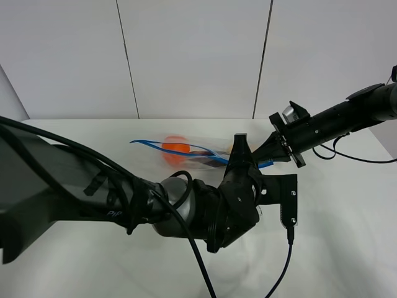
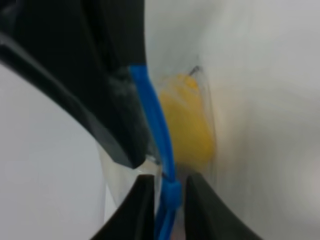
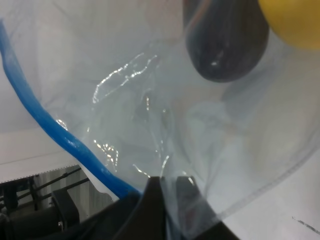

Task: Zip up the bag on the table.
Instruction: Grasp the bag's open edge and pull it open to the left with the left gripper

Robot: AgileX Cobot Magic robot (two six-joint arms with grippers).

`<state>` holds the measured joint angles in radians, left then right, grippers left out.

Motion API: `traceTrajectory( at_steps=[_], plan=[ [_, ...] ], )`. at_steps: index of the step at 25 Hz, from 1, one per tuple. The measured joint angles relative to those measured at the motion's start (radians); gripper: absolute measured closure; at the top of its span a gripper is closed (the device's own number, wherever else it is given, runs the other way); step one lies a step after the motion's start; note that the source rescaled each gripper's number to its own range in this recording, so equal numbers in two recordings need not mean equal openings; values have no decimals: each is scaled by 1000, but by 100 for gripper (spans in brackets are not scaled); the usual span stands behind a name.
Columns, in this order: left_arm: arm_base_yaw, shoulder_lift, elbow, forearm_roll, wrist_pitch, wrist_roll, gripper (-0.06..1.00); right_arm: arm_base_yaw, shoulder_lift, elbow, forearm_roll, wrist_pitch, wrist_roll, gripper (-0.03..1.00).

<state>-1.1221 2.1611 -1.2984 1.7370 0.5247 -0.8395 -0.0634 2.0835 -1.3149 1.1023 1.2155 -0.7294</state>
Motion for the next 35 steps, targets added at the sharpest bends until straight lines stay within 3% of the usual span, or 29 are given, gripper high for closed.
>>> traceTrajectory(
  at_steps=[11,17,35],
  plan=[
    [-3,0,0,0,1,0,81,0,0,0,0,0,0,97],
    [-3,0,0,0,6,0,94,0,0,0,0,0,0,97],
    [-3,0,0,4,58,25,94,1,0,0,9,-2,0,97]
  ],
)
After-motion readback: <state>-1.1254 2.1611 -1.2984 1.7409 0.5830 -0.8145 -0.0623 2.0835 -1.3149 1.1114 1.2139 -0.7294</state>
